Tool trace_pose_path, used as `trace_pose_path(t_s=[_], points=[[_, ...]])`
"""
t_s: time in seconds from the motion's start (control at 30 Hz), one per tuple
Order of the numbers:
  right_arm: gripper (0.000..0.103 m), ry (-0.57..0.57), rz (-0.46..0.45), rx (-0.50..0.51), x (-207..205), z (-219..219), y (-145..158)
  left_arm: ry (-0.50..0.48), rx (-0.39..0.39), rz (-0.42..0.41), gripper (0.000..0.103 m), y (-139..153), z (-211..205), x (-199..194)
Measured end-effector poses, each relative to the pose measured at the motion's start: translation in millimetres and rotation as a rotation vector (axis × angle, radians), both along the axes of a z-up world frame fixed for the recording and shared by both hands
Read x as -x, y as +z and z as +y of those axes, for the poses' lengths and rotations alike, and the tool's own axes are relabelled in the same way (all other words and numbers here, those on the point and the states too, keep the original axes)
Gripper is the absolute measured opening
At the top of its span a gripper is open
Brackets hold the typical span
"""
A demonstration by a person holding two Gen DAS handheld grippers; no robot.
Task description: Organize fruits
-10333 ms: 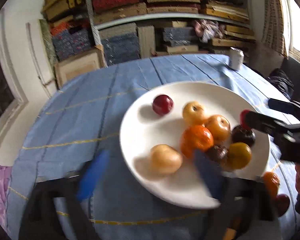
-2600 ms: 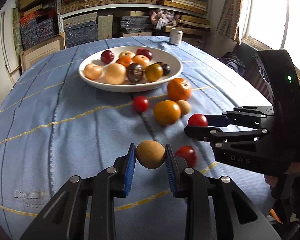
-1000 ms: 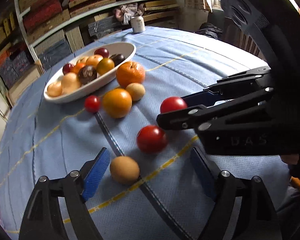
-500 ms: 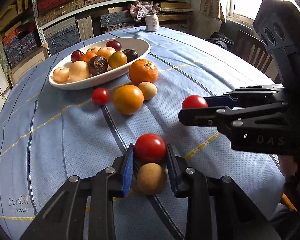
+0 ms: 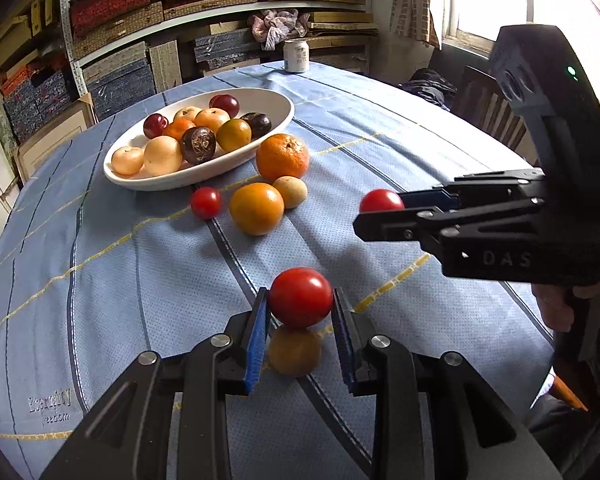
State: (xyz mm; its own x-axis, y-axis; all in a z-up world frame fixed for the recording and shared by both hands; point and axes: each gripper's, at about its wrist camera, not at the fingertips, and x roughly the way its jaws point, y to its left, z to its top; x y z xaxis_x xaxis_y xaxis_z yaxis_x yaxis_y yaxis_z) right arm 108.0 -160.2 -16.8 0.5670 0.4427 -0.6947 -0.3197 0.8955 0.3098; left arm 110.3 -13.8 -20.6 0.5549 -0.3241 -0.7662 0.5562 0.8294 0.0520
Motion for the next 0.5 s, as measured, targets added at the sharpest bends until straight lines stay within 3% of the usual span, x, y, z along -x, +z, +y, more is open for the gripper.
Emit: trace_pose_path(t_s=[0.2,0.37,0.43,0.5], points=[[0.030,0.014,-0.002,0.002,2,4,1,-0.002,-0.028,0.016,0.033,-9,-2,3],[0.030,0.014,-0.001,0.007,3,4,1,0.023,-0.040,0.024,0.049,-14,2,4],[0.030,0.006,0.001,0.002,2,2,1,0.033,-0.047,0.012,0.067,-13,4,7],[0.030,0.003,0.003,-0.001,2,1,1,0.024,-0.057,-0.007,0.069,-12,5,13]])
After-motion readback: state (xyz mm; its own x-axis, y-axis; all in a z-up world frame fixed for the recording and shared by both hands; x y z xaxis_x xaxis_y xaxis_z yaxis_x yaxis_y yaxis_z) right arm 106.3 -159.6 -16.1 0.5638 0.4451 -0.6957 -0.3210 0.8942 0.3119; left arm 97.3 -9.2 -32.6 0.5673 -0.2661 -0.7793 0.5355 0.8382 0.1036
